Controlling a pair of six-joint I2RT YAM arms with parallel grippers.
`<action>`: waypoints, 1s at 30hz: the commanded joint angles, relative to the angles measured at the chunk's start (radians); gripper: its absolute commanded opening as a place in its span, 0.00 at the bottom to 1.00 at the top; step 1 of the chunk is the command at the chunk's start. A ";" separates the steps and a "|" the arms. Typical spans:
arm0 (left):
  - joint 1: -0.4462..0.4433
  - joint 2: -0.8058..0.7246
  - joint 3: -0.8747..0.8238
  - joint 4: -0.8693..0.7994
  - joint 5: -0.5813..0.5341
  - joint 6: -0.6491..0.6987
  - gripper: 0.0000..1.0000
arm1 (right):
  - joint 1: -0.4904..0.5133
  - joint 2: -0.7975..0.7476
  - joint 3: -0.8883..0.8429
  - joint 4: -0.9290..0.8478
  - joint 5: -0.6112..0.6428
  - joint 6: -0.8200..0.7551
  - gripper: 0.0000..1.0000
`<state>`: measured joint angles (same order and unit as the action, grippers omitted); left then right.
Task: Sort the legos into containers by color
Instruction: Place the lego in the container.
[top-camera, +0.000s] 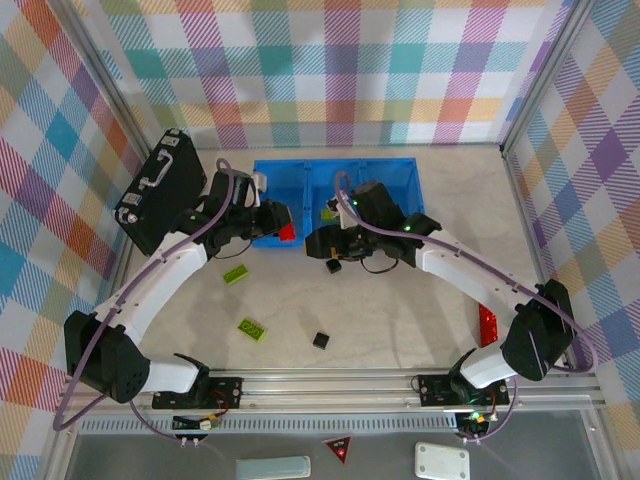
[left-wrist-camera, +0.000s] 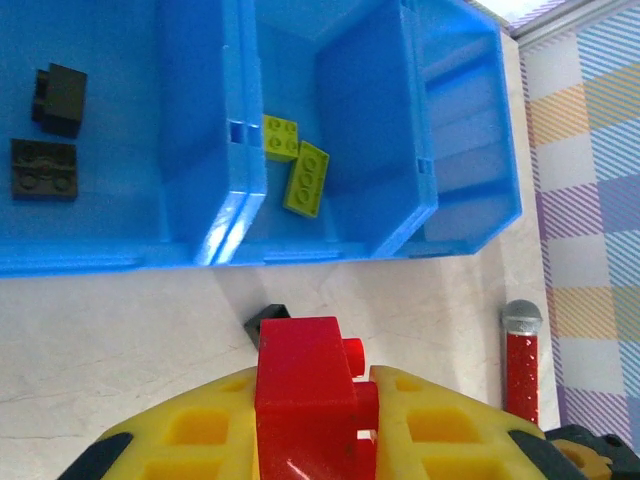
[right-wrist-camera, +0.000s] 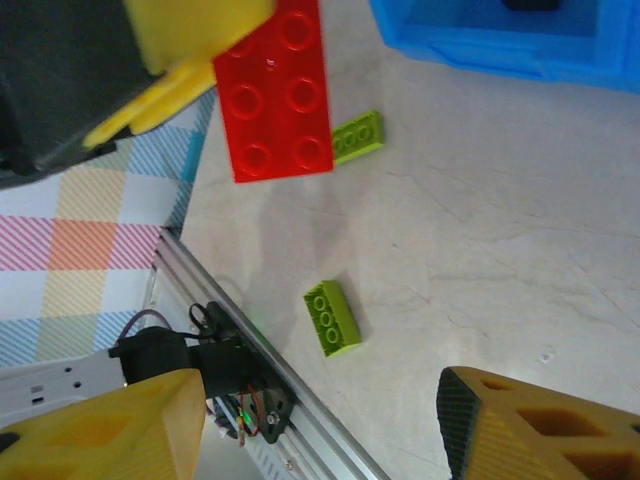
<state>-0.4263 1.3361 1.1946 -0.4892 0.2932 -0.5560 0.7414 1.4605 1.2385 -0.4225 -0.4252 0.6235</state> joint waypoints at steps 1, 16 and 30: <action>-0.021 0.002 0.034 0.013 0.045 -0.025 0.24 | 0.009 0.019 -0.001 0.075 -0.052 0.021 0.65; -0.074 -0.011 0.044 -0.032 0.024 -0.095 0.24 | 0.010 0.103 0.105 0.085 0.041 -0.058 0.60; -0.091 -0.020 0.030 -0.023 -0.027 -0.196 0.24 | 0.010 0.135 0.086 0.210 0.018 -0.059 0.51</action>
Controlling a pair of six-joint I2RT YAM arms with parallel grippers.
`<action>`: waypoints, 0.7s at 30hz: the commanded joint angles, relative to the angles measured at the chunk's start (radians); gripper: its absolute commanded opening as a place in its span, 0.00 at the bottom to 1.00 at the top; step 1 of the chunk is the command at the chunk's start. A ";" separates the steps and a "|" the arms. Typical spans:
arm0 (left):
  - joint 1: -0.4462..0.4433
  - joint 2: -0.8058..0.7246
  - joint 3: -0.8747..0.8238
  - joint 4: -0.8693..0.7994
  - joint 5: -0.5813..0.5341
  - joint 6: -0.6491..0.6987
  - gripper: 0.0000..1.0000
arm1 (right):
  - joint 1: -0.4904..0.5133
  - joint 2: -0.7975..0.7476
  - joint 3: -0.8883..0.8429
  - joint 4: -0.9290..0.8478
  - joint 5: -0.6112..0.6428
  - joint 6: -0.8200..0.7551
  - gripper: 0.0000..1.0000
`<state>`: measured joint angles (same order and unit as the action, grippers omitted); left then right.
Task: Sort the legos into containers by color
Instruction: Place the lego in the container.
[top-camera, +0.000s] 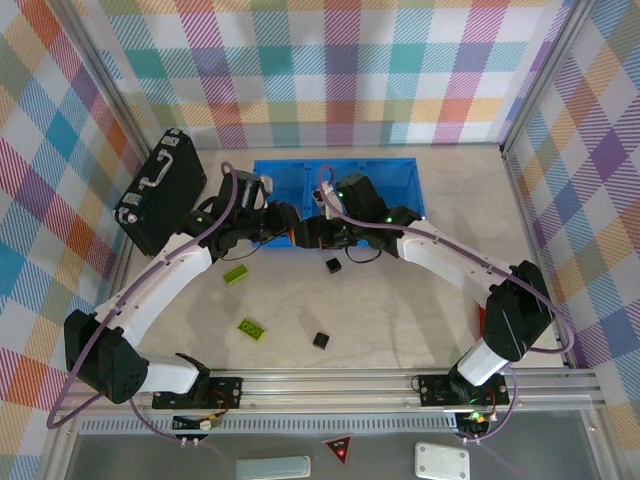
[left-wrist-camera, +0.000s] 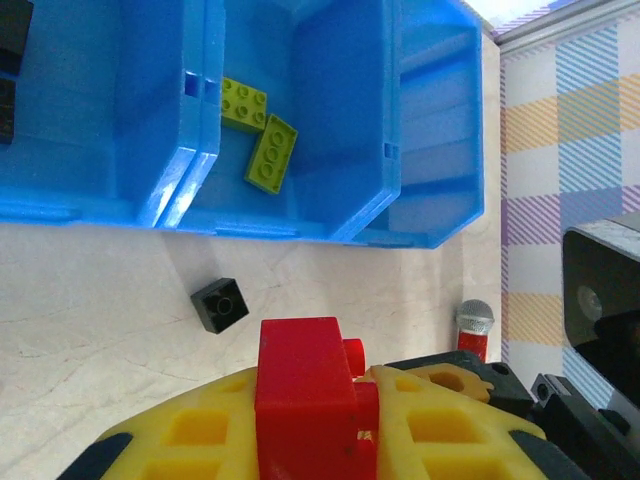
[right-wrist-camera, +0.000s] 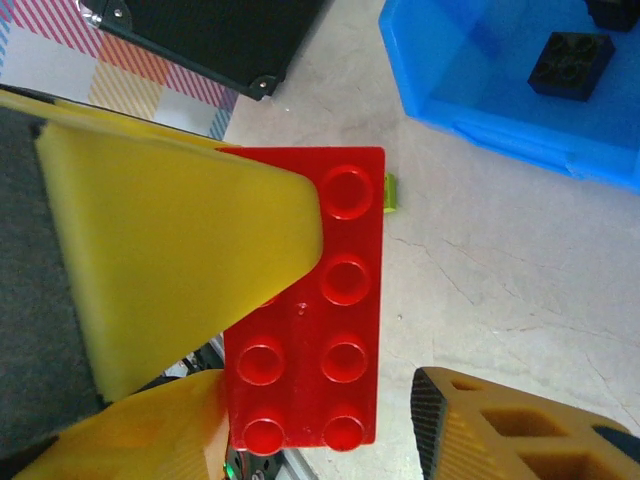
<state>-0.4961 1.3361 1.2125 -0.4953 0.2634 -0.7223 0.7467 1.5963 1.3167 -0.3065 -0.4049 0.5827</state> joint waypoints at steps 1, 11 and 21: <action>-0.021 -0.021 0.011 -0.017 0.003 -0.034 0.24 | 0.005 -0.003 0.002 0.101 0.000 -0.018 0.50; -0.021 -0.034 0.010 -0.020 -0.001 -0.046 0.28 | 0.005 -0.015 -0.009 0.084 0.038 -0.015 0.36; -0.021 -0.055 0.016 -0.041 -0.014 -0.024 0.44 | -0.016 -0.024 0.009 -0.072 0.179 -0.097 0.35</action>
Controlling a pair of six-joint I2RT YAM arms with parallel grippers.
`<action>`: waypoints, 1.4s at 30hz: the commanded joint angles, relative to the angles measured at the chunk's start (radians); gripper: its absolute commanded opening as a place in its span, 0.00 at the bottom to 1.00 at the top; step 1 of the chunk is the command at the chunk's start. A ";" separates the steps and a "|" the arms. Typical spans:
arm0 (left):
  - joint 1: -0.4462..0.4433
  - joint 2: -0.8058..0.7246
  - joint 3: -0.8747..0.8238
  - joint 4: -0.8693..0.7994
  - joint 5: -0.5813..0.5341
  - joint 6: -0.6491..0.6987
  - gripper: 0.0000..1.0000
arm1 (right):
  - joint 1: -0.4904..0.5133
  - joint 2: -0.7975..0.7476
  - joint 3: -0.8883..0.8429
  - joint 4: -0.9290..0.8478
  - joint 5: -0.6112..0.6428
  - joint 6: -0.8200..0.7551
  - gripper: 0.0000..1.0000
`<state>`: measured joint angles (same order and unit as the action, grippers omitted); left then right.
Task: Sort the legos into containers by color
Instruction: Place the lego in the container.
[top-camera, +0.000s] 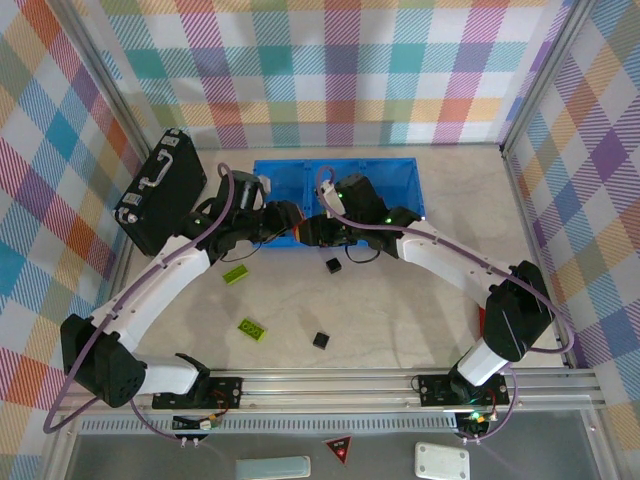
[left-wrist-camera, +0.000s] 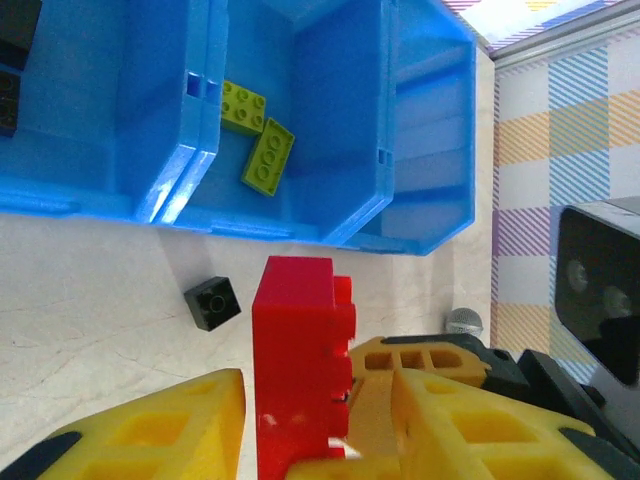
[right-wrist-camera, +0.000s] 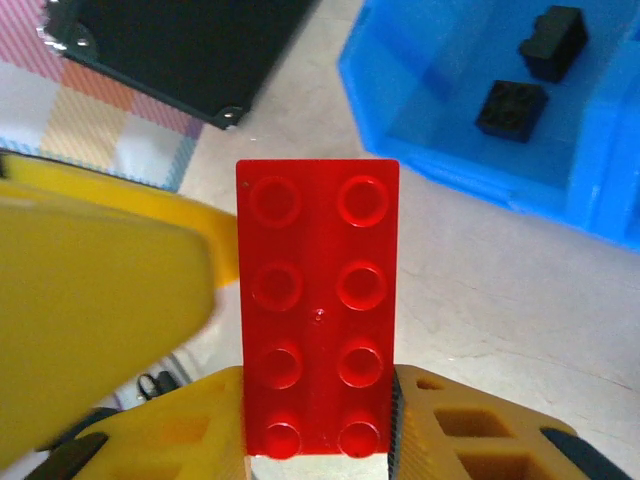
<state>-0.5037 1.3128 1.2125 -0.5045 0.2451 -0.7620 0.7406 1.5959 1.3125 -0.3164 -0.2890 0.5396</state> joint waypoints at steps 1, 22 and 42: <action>-0.013 -0.035 0.016 -0.036 0.003 0.019 0.44 | -0.019 -0.023 0.014 -0.081 0.079 -0.068 0.34; -0.013 -0.081 -0.010 -0.092 -0.024 0.066 0.47 | -0.377 0.055 0.115 -0.359 0.296 -0.338 0.34; -0.012 -0.118 -0.014 -0.172 -0.071 0.101 0.48 | -0.448 0.521 0.507 -0.483 0.412 -0.392 0.33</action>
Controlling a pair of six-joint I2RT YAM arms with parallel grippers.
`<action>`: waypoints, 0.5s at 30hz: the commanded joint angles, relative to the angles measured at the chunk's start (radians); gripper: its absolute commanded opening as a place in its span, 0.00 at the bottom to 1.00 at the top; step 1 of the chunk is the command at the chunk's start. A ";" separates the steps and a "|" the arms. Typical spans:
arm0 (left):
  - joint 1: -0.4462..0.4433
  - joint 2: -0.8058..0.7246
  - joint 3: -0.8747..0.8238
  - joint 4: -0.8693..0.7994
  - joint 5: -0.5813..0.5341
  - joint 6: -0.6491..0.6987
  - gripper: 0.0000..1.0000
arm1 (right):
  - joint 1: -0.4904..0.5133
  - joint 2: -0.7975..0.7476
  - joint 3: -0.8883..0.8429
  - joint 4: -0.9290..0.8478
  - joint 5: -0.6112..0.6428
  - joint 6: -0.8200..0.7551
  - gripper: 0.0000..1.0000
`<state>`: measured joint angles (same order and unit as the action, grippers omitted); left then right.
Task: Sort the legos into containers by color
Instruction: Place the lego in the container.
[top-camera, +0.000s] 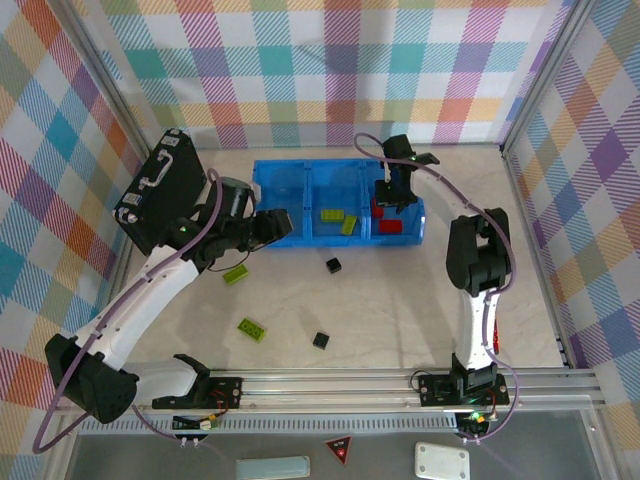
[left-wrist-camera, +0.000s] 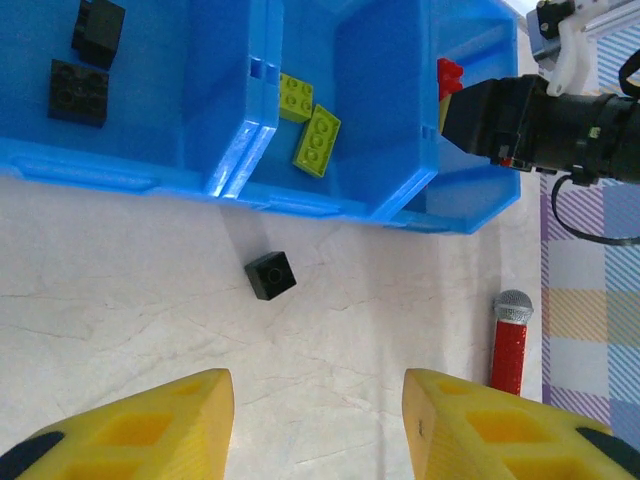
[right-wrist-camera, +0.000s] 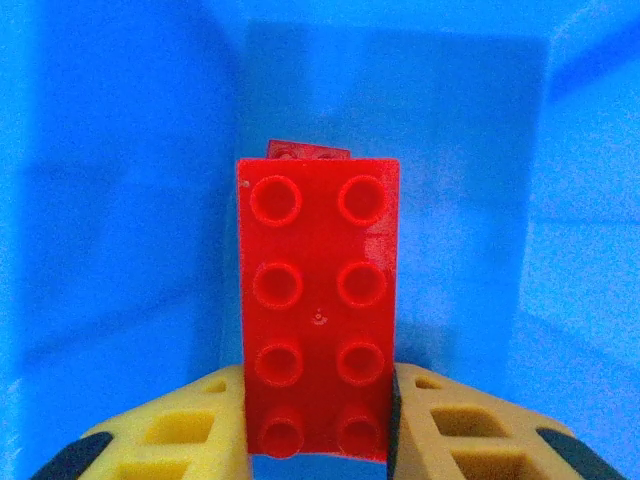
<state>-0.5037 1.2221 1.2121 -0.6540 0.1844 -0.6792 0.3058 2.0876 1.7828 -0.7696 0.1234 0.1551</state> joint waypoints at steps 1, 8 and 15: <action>-0.012 -0.028 -0.019 -0.021 -0.011 0.016 0.48 | -0.017 0.043 0.040 -0.027 -0.004 -0.005 0.33; -0.012 -0.025 -0.034 -0.016 -0.011 0.015 0.48 | -0.028 0.100 0.038 -0.015 -0.007 0.012 0.33; -0.012 -0.021 -0.045 -0.027 -0.024 0.021 0.48 | -0.031 0.128 0.039 -0.020 -0.004 0.023 0.39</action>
<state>-0.5037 1.2095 1.1801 -0.6563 0.1730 -0.6792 0.2806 2.2051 1.7954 -0.7734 0.1230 0.1699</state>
